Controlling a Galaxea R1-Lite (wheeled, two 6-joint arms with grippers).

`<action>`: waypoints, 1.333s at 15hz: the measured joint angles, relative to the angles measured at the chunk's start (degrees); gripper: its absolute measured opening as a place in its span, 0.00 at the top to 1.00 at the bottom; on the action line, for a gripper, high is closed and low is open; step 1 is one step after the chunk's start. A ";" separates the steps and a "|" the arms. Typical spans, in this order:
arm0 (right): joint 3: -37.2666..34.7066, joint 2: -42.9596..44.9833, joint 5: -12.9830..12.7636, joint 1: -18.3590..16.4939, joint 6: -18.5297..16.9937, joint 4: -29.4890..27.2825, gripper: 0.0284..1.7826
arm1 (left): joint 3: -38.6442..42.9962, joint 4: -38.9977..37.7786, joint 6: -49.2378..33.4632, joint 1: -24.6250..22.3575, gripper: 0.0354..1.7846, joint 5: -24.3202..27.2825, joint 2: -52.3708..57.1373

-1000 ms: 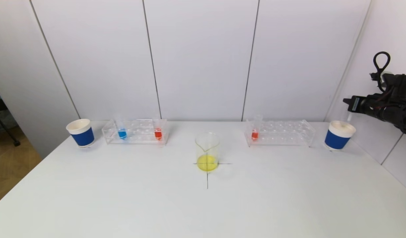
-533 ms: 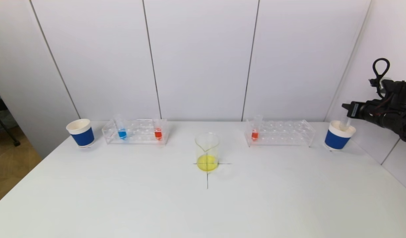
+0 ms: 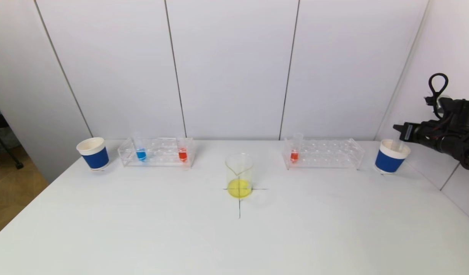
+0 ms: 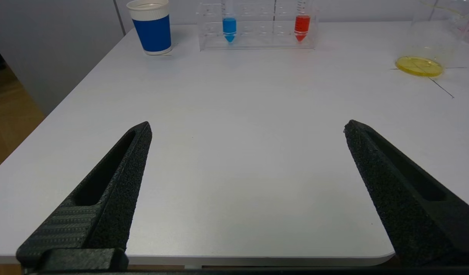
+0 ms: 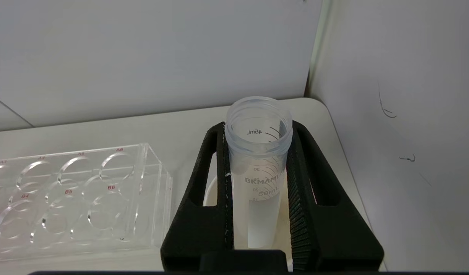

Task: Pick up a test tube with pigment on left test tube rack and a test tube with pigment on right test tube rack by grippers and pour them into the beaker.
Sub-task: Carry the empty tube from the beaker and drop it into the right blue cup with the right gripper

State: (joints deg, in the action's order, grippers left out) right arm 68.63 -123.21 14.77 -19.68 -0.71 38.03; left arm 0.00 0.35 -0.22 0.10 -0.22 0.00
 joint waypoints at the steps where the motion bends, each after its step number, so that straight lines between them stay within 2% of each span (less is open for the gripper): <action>1: -0.67 -0.18 0.11 -0.02 -0.02 1.73 0.75 | 0.00 -0.02 0.00 0.00 0.01 -0.02 0.00; 3: -1.79 -0.46 0.13 0.00 -0.06 3.33 0.75 | 0.00 0.00 -0.02 0.00 0.01 -0.02 0.00; 20: -3.43 -0.82 0.24 -0.09 -0.15 3.55 0.75 | 0.00 0.00 -0.02 0.00 0.01 0.00 0.00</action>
State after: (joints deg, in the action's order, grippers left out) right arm 65.21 -124.03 15.02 -19.76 -0.85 41.58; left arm 0.00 0.35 -0.24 0.10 -0.22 0.00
